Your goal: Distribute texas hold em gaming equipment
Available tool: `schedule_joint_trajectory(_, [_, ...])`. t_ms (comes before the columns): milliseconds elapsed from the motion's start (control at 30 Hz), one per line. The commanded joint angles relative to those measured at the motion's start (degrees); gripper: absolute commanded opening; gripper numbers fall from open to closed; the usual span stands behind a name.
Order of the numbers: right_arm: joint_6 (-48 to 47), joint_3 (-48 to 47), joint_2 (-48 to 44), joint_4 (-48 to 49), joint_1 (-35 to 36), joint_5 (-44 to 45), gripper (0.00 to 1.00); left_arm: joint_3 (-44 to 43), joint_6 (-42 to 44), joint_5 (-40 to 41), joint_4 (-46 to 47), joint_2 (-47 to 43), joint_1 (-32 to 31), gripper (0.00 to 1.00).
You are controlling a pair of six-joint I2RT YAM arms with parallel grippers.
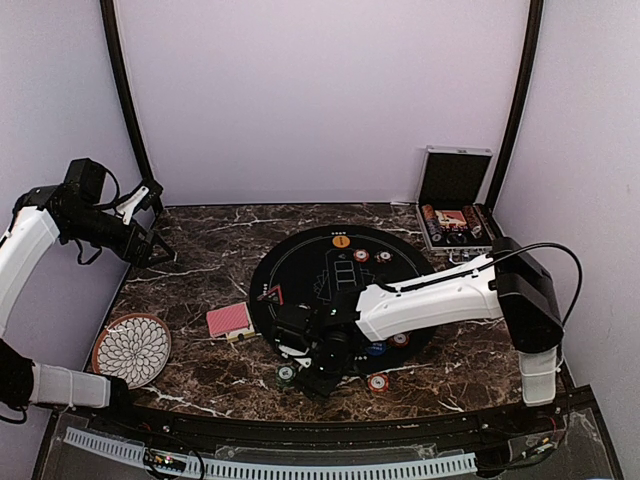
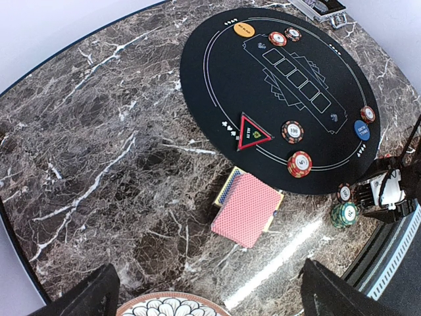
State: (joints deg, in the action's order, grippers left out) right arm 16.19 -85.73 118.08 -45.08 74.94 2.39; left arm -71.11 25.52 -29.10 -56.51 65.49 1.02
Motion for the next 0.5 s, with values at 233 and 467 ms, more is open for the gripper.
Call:
schedule_joint_trajectory(233, [-0.28, -1.63, 0.84, 0.57, 0.39, 0.51, 0.51, -0.70, 0.54, -0.12, -1.20, -1.26, 0.20, 0.99])
schedule_joint_trajectory(467, [-0.19, -1.58, 0.75, 0.38, 0.34, 0.45, 0.39, -0.61, 0.50, -0.17, -1.16, -1.40, 0.18, 0.99])
